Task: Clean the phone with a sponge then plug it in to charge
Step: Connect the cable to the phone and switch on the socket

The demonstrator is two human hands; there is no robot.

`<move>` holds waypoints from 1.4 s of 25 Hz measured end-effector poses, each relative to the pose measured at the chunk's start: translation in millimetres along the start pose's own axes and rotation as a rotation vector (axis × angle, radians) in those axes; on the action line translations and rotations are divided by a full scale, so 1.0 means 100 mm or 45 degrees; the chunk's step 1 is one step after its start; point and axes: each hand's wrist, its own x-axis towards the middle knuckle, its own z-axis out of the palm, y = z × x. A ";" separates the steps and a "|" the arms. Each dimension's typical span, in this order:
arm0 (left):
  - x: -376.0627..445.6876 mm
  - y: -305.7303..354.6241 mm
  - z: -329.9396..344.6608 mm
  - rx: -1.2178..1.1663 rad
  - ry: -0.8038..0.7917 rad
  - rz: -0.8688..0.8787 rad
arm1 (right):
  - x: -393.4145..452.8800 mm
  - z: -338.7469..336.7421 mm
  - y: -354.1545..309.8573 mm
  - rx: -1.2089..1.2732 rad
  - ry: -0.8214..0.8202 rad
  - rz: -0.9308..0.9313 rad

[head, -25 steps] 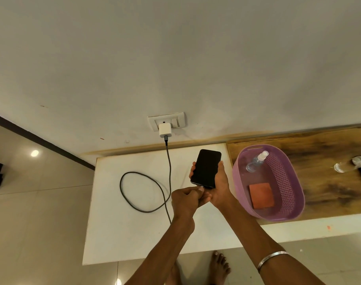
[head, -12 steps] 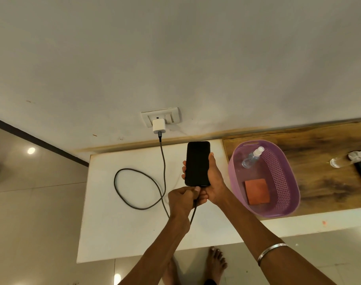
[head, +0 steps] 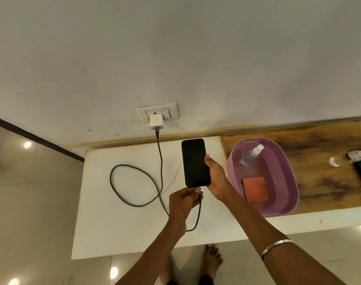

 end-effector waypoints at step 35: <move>0.49 -0.68 -0.79 0.675 0.398 -0.091 | 0.19 -0.46 1.05 -1.188 0.654 -0.506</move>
